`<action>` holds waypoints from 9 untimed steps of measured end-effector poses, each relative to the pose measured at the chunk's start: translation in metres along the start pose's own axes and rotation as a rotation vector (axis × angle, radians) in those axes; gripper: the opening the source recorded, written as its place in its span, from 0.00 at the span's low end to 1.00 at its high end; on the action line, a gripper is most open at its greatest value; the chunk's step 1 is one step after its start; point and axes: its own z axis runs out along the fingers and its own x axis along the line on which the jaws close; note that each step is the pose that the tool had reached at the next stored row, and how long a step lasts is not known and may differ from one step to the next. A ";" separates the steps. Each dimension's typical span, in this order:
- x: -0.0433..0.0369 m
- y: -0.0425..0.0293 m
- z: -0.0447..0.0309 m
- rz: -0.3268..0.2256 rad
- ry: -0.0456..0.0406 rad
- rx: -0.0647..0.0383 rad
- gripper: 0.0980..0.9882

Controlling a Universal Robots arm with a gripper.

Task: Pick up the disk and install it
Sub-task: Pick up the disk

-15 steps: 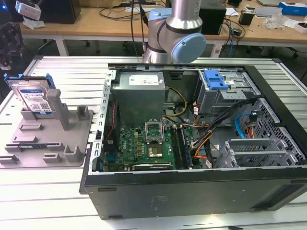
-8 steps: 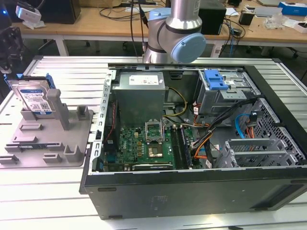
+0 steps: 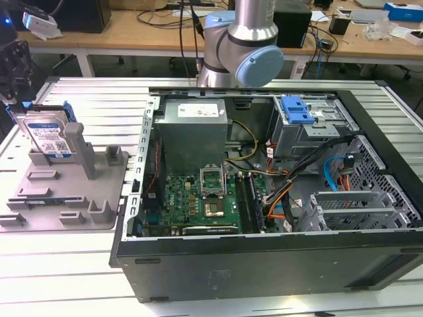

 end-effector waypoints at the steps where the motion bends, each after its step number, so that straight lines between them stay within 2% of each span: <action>1: 0.0000 0.0000 0.0005 -0.001 0.0000 0.000 0.43; 9: -0.0006 0.0009 0.0049 -0.014 0.0011 0.006 0.43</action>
